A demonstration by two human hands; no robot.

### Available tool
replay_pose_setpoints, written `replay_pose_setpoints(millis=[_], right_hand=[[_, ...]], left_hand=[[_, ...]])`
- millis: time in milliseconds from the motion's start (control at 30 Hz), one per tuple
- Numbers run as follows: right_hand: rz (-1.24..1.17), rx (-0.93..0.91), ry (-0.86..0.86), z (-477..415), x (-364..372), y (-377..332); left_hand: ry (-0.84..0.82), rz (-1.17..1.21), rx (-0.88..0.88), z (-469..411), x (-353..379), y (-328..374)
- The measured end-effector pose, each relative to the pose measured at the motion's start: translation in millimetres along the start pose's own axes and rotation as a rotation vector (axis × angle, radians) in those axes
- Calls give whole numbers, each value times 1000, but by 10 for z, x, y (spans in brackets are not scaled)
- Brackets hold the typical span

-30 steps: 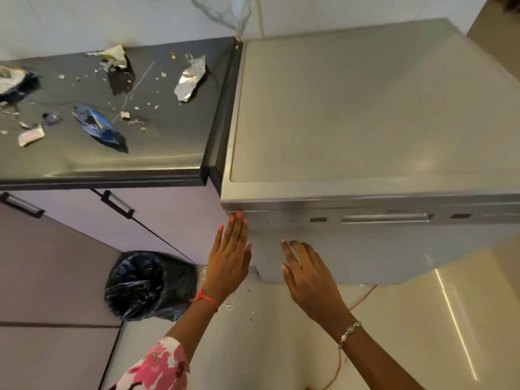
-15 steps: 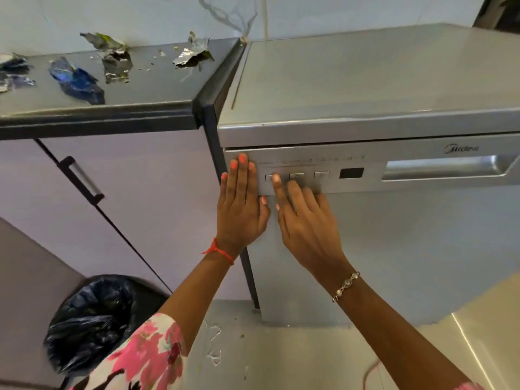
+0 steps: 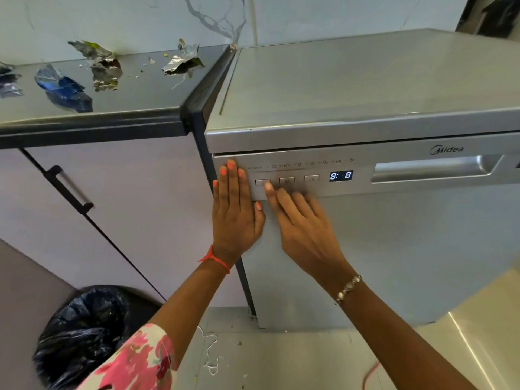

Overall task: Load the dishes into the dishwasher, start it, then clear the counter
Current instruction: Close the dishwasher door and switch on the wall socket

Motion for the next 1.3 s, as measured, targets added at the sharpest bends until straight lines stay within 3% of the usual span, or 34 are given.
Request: replay_pose_setpoints(millis=[267, 533, 1300], right_hand=[[218, -56, 20, 533, 276, 409], [364, -134, 289, 535, 638, 511], [414, -186, 226, 563, 647, 536]], left_hand=[[69, -76, 3, 37, 74, 40], [150, -95, -17, 97, 154, 56], [89, -104, -68, 115, 147, 77]])
Point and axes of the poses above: each hand's wrist, its own z-axis away from the middle knuckle, its own x-axis out of the palm, y = z × x, the point moved 4 cm from there along -z, towards the middle knuckle, and after that the axes turned 5 degrees about -y, right-handed, at the moved point
